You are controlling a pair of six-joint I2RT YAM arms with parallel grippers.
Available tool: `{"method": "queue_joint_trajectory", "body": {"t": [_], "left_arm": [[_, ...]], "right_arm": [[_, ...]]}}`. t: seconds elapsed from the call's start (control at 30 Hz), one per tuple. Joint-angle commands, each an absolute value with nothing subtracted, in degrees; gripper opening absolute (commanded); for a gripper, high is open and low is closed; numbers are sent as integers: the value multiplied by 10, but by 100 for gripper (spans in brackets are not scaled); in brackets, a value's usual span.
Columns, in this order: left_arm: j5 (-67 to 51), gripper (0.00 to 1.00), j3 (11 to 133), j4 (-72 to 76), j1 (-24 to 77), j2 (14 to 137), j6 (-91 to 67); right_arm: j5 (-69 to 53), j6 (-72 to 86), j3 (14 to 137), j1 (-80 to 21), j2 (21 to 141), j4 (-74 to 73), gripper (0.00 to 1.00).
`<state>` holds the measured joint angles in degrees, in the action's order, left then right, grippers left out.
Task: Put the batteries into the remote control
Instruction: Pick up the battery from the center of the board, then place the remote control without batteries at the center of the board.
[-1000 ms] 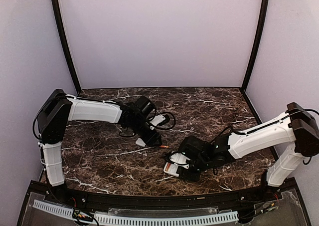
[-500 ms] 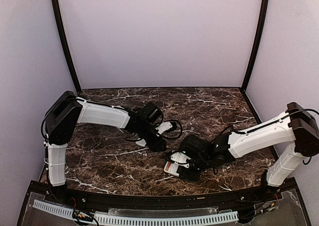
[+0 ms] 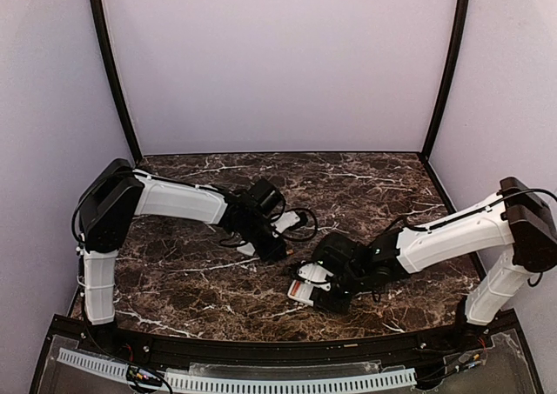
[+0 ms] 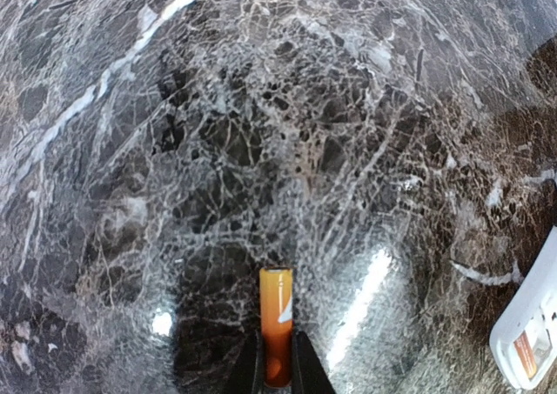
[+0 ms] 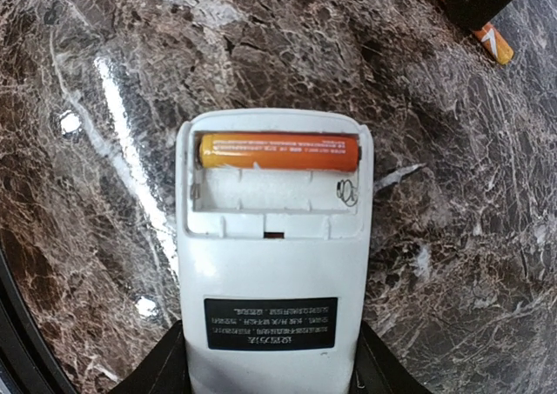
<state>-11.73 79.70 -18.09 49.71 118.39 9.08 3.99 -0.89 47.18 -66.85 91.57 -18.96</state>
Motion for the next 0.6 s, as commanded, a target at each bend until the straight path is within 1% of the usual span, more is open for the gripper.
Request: {"method": "queue_joint_trajectory", "body": {"t": [0.0, 0.13, 0.23, 0.4, 0.5, 0.57], "left_arm": [[-101, 0, 786, -208, 484, 1140, 35], [-110, 0, 735, -200, 463, 1074, -31], [-113, 0, 696, -195, 457, 1015, -64], [-113, 0, 642, -211, 457, 943, -111], [-119, 0, 628, -226, 457, 922, -141], [-145, 0, 628, -242, 457, 919, -155]], "right_arm": [[43, -1, 511, -664, 939, -190, 22], [40, 18, 550, -664, 973, -201, 22], [30, 30, 572, -664, 986, -203, 25], [23, 48, 609, -663, 1017, -213, 27], [23, 57, 630, -662, 1042, -218, 27], [28, 61, 641, -662, 1056, -224, 28]]}}
